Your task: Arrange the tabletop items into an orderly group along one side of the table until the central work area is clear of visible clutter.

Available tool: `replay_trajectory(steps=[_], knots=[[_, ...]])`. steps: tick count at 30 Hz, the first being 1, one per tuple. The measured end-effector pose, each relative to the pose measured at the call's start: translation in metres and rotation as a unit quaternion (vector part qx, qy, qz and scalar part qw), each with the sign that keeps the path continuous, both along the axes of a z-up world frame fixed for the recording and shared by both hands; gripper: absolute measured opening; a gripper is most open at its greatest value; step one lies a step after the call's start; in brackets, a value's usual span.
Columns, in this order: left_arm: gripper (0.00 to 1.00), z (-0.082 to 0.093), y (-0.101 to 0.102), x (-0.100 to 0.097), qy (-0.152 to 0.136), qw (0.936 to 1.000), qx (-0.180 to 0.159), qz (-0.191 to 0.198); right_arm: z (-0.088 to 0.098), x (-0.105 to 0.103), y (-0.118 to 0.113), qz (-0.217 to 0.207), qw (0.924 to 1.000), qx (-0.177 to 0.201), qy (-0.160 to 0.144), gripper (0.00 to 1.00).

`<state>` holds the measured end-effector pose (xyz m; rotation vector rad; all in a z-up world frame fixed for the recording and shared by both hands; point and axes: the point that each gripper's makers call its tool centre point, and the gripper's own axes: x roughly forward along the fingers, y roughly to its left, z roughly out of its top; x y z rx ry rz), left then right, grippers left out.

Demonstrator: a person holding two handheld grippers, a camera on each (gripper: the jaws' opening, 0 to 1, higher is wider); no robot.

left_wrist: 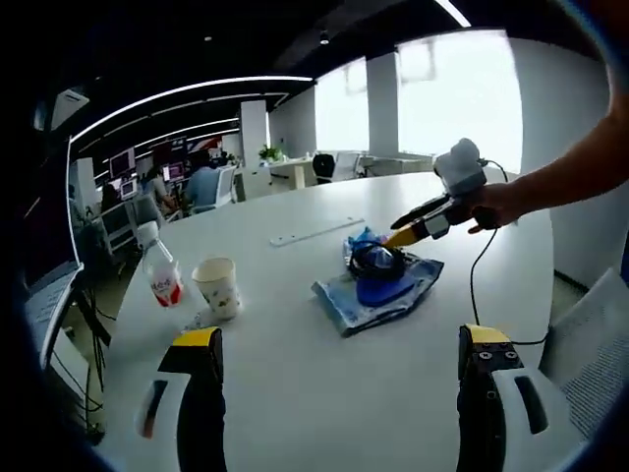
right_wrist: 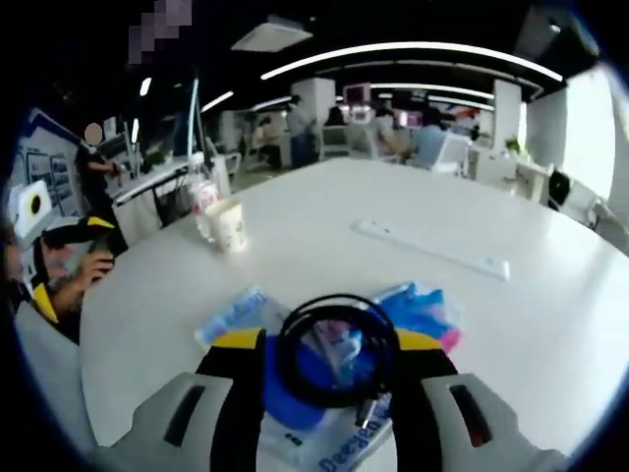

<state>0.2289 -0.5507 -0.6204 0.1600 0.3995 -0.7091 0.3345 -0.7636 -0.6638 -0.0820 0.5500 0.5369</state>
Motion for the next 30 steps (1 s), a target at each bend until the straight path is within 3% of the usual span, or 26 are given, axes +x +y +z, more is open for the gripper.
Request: replay_trajectory(steps=[9,24,30], knots=[[1.00,-0.001,-0.022,0.005,0.006,0.9997,-0.003,-0.024,-0.001,-0.004,-0.012,-0.021,0.9997,0.010,0.000,0.47],[1.00,0.008,-0.058,0.028,0.018,0.9979,-0.048,-0.039,-0.007,-0.006,-0.020,-0.045,0.9986,0.027,0.003,0.46],[1.00,0.002,-0.074,0.033,0.028,0.9970,-0.054,-0.047,-0.010,-0.007,-0.024,-0.053,0.9980,0.034,0.007,0.45]])
